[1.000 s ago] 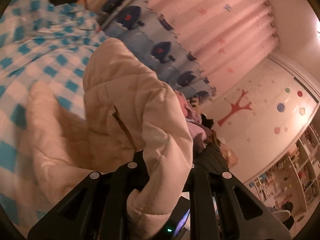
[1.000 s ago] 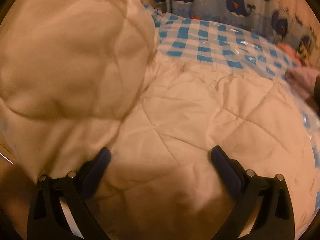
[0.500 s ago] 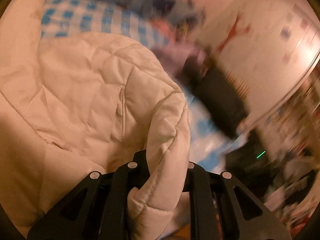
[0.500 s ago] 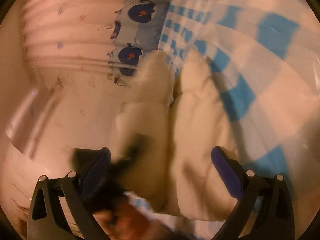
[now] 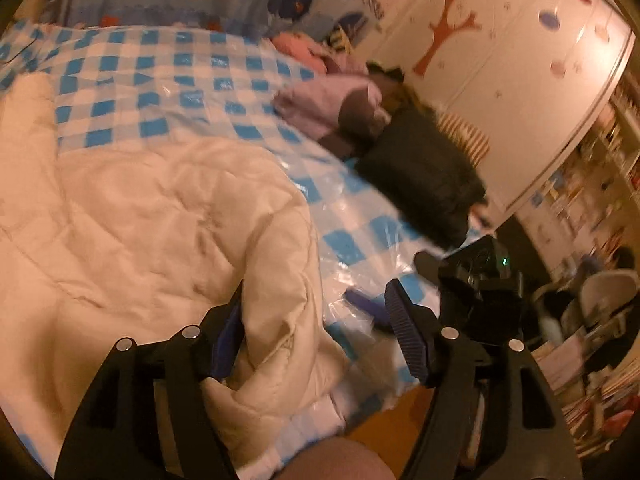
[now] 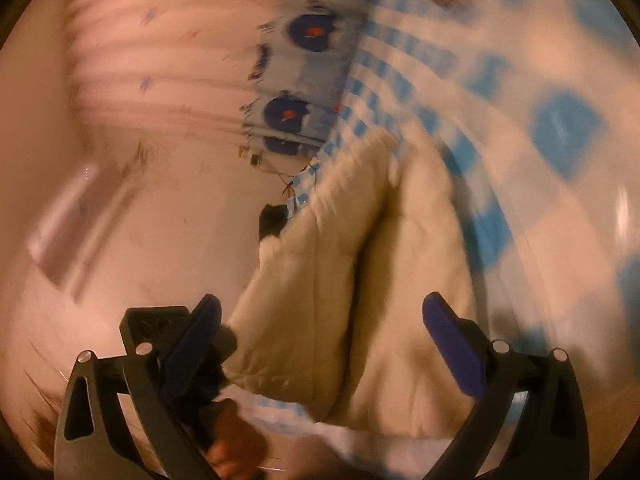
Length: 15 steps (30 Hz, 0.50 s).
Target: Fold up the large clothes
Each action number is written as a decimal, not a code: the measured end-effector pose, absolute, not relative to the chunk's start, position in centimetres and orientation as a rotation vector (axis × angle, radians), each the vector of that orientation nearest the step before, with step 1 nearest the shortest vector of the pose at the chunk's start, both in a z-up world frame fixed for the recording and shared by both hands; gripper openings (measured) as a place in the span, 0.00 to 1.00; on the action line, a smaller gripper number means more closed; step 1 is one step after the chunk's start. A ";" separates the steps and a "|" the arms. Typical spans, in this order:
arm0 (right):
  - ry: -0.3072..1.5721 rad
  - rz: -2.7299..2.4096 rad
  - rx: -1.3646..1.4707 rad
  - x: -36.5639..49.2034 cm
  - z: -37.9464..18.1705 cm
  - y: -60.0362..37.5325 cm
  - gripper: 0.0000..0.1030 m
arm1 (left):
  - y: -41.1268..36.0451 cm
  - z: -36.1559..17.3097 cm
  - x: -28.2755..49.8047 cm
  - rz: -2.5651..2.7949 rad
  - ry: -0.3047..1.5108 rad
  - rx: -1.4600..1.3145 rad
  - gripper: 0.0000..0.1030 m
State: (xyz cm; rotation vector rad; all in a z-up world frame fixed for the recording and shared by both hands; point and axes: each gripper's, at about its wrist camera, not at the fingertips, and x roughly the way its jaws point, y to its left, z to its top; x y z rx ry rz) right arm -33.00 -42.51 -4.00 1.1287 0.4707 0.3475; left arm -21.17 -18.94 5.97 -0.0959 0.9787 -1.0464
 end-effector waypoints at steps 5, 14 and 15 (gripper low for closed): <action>0.508 0.391 0.846 -29.1 4.0 -40.3 0.94 | -14.1 8.0 -20.7 -1.016 0.946 -0.129 0.68; 0.926 0.314 0.678 -19.8 -1.6 -35.9 0.93 | -15.5 5.7 -22.2 -1.099 1.022 -0.137 0.68; 0.957 0.302 0.678 -19.5 -3.2 -36.2 0.92 | -15.0 6.1 -22.5 -1.099 1.012 -0.132 0.68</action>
